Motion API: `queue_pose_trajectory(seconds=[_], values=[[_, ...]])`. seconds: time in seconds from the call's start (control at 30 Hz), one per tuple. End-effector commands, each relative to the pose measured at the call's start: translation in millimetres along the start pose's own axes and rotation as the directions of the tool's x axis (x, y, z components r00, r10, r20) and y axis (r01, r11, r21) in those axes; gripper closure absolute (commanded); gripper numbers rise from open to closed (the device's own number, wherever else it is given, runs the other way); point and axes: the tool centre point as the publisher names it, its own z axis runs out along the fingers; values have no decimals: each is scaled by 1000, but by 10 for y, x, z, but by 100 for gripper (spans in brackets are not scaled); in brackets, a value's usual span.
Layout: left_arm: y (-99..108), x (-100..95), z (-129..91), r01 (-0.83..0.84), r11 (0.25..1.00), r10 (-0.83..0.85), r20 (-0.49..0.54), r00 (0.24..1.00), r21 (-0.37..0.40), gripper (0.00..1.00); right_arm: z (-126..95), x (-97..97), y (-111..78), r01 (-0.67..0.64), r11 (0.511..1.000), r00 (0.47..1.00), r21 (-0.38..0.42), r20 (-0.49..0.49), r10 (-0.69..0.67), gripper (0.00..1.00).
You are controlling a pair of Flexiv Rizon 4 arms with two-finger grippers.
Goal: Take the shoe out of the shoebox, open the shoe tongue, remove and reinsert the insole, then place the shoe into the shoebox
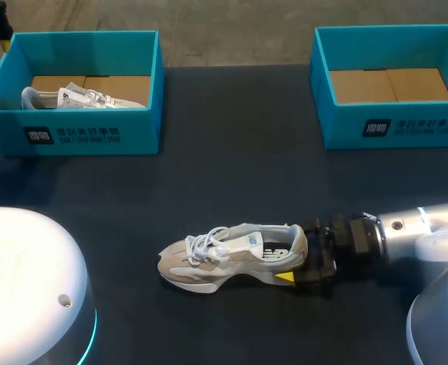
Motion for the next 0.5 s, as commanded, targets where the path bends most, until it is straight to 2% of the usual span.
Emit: queue_pose_trajectory(seconds=[0.03, 0.07, 0.1, 0.13, 0.17, 0.5], values=[[-15, 3, -3, -1, 1000, 1, -2, 1000, -2, 0, 29, -12, 7, -2, 1000, 1000, 7, -6, 2, 11], [-15, 3, -3, -1, 1000, 1, -2, 1000, -2, 0, 29, -11, 8, -2, 1000, 1000, 7, -6, 2, 50], [-15, 3, -3, -1, 1000, 1, -2, 1000, -2, 0, 29, -11, 8, -2, 1000, 1000, 7, -5, 2, 63], [-15, 3, -3, -1, 1000, 1, -2, 1000, -2, 0, 32, -8, 9, -2, 1000, 1000, 7, -5, 2, 88], [-15, 3, -3, -1, 1000, 1, -2, 1000, -2, 0, 35, -4, 9, -2, 1000, 1000, 7, -5, 2, 100], [-15, 3, -3, -1, 1000, 1, -2, 1000, -2, 0, 38, 52, 25, -9, 1000, 1000, -7, 12, 9, 100]])
